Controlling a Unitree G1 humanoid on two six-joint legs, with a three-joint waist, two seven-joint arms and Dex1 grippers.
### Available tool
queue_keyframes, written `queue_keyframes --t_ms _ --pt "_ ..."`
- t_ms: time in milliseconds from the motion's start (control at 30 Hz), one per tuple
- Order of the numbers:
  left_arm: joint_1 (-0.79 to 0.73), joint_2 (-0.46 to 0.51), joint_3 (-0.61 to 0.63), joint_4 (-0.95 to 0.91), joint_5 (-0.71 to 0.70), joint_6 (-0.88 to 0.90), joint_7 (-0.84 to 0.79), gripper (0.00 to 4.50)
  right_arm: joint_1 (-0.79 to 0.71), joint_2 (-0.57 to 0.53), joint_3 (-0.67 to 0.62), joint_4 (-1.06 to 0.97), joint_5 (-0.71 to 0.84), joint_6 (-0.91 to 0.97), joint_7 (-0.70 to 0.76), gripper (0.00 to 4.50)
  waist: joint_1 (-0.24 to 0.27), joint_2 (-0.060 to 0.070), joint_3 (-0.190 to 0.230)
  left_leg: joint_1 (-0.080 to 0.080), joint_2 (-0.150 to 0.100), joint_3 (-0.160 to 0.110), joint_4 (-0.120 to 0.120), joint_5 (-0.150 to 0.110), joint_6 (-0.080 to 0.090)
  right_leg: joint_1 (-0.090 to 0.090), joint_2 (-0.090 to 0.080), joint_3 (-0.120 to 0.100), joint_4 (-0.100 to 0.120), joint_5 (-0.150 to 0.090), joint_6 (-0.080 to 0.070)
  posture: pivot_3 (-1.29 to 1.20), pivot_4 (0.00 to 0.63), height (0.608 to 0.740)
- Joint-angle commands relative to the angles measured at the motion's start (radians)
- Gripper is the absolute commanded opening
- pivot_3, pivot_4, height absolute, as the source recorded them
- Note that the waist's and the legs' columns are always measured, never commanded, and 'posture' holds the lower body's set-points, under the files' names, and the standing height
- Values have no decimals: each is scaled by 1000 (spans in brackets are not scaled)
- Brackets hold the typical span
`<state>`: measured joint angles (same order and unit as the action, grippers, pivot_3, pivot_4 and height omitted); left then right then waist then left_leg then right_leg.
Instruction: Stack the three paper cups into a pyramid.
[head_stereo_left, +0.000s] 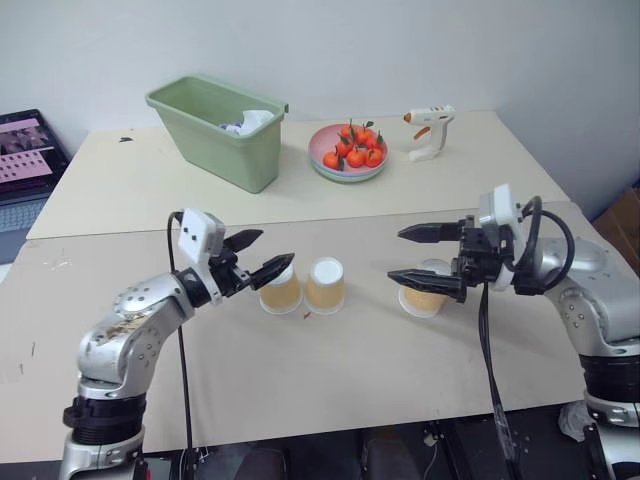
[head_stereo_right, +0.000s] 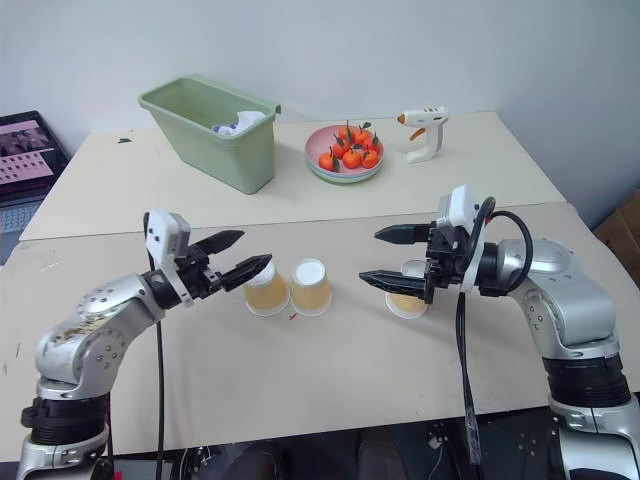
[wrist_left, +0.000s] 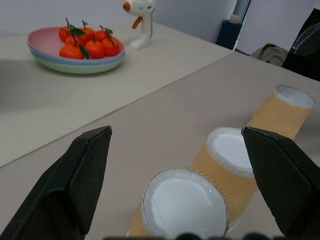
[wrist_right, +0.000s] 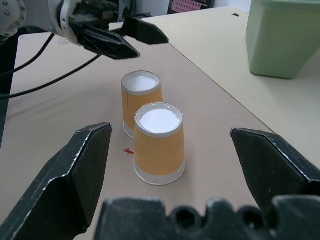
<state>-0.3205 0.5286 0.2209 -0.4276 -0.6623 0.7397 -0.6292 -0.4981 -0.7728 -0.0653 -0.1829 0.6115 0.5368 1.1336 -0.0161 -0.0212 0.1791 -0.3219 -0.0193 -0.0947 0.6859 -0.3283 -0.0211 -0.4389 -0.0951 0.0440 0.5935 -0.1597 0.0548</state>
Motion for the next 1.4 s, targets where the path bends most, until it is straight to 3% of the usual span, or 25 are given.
queue_keyframes --t_ms 33,133,300,400,567,700,833,967,1200,1400 --pt "-40 74 145 -94 -156 69 22 4437 -14 -9 -24 3 6 -8 7 4500 -1 0 0 0 0 0 0 0 0 0 0 0 0 0 0 0 150 725" --pt "-21 142 205 -127 -287 133 -10 4437 2 -25 -36 34 -11 -18 8 4500 -5 0 0 0 0 0 0 0 0 0 0 0 0 0 0 0 150 725" --pt "2 273 167 -164 -320 155 -94 4437 21 -91 -91 111 -60 -57 4 4500 2 0 0 0 0 0 0 0 0 0 0 0 0 0 0 0 150 725" --pt "-55 357 -13 -168 -184 83 -194 4437 105 -167 -172 130 -72 -64 16 4500 12 0 0 -1 -1 0 0 0 0 0 0 0 0 0 0 0 150 725" --pt "-148 319 -171 -74 -70 -4 -243 4437 252 -178 -248 59 -73 -53 -29 4500 1 -1 0 0 -1 1 0 0 0 2 0 0 -1 0 0 0 150 725" --pt "-187 287 -228 -22 -28 -44 -286 4437 391 -164 -306 -28 -61 -40 -71 4500 -12 0 0 -3 -1 2 0 0 1 2 0 2 0 -1 0 0 150 725" --pt "-219 248 -259 32 -4 -62 -312 4437 480 -73 -286 -102 -57 -35 -154 4500 -17 -1 0 -2 0 2 0 0 0 3 1 3 1 -1 0 0 150 725" --pt "-241 229 -267 64 11 -69 -332 4437 470 -16 -233 -92 -76 -38 -190 4500 -23 -1 0 0 -1 3 0 0 0 5 0 3 1 -1 0 0 150 725" --pt "-250 223 -247 73 17 -61 -328 4437 389 -8 -227 -1 -70 -52 -188 4500 -24 -1 0 1 -1 3 0 0 0 4 1 3 0 -1 0 0 150 725" --pt "-243 209 -172 27 -74 5 -282 4437 315 -5 -202 86 -85 -78 -167 4500 -25 -1 0 1 -1 2 0 0 0 3 0 3 0 -1 0 0 150 725"
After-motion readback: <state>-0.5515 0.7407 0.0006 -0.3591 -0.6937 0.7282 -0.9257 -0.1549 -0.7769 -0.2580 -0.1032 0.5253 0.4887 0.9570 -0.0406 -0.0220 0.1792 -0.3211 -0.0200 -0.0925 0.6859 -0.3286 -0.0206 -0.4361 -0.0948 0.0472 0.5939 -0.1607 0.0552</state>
